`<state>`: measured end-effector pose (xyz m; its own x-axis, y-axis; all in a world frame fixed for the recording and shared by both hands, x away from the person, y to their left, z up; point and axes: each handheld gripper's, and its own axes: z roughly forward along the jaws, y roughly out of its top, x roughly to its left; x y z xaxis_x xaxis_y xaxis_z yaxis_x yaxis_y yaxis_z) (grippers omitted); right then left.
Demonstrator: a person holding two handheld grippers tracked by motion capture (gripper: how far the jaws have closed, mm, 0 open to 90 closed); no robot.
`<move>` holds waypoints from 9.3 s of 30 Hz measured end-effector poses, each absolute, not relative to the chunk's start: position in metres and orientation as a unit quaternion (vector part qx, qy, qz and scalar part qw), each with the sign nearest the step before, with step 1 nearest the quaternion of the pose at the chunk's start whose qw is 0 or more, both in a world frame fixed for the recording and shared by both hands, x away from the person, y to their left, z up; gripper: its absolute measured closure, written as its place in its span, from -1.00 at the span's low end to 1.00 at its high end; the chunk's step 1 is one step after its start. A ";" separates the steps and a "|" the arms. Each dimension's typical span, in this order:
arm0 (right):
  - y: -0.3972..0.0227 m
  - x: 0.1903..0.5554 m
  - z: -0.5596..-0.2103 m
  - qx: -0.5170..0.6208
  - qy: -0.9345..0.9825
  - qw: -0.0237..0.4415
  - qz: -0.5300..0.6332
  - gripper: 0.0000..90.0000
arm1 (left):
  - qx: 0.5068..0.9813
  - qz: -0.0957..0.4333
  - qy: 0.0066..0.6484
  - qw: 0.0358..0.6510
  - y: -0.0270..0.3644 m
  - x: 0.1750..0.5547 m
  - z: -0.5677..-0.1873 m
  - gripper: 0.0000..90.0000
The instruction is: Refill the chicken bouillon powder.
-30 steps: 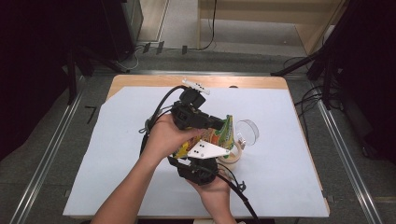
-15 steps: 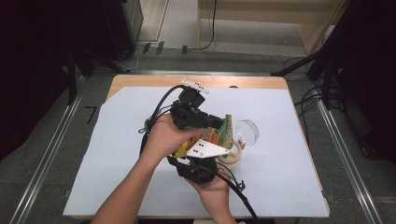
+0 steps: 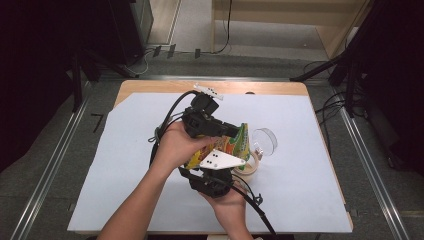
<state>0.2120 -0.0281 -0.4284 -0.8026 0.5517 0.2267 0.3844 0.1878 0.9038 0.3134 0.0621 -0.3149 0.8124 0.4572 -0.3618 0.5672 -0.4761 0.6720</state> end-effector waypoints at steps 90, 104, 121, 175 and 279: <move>-0.029 0.212 -0.429 0.305 0.766 0.079 0.560 0.56 | 0.859 -0.062 0.298 0.412 0.060 0.313 -0.316 0.80; -0.029 0.210 -0.431 0.307 0.756 0.070 0.574 0.58 | 0.863 -0.056 0.290 0.409 0.057 0.307 -0.312 0.81; -0.030 0.209 -0.428 0.304 0.762 0.076 0.566 0.57 | 0.859 -0.058 0.297 0.414 0.060 0.312 -0.315 0.81; -0.030 0.211 -0.429 0.301 0.770 0.081 0.556 0.56 | 0.858 -0.062 0.302 0.411 0.062 0.316 -0.318 0.80; -0.029 0.214 -0.425 0.303 0.776 0.081 0.548 0.58 | 0.854 -0.062 0.309 0.414 0.062 0.317 -0.319 0.81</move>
<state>0.2141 -0.0287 -0.4247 -0.8032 0.5587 0.2068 0.3816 0.2161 0.8987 0.3170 0.0618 -0.3188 0.8012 0.4773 -0.3610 0.5791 -0.4663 0.6687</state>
